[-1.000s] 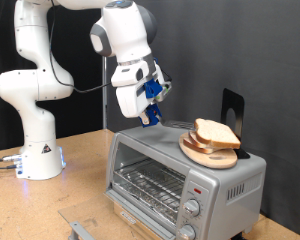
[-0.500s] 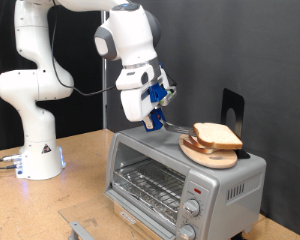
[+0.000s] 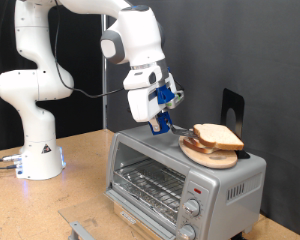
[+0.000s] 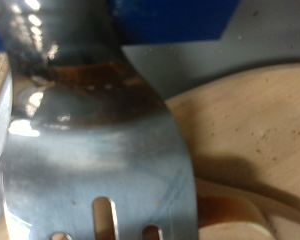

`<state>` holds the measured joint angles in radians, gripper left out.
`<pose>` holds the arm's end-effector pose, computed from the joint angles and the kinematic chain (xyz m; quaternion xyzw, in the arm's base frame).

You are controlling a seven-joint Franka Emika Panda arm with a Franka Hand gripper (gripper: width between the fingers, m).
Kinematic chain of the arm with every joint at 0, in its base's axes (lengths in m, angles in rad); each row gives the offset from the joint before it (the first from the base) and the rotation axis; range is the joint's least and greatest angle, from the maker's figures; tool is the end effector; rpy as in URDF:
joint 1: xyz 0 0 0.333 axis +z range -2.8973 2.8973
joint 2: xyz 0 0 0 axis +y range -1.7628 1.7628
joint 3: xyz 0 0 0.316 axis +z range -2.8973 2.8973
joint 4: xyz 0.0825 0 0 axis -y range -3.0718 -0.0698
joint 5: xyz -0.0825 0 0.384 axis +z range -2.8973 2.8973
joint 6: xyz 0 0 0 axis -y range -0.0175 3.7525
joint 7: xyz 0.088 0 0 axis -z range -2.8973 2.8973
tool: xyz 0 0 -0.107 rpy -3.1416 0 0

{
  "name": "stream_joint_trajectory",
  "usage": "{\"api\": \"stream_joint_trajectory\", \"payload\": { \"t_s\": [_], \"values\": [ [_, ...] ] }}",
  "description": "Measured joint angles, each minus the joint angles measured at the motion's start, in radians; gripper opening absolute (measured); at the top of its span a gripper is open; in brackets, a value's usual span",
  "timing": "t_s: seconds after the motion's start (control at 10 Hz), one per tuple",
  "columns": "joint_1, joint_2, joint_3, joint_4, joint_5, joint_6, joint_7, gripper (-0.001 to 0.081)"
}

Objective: Make a piece of toast with the oven

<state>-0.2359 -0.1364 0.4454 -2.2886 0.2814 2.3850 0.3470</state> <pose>0.5042 0.1135 0.4247 -0.9782 0.1569 -0.0856 0.1053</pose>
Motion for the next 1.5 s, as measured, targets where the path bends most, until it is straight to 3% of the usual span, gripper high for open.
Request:
{"api": "stream_joint_trajectory", "payload": {
  "t_s": [0.8,1.5],
  "values": [
    [0.000,0.066,0.004,0.066,-0.060,0.012,0.057,0.0451],
    [0.000,0.089,0.004,0.090,-0.085,0.023,0.069,0.0451]
  ]
}}
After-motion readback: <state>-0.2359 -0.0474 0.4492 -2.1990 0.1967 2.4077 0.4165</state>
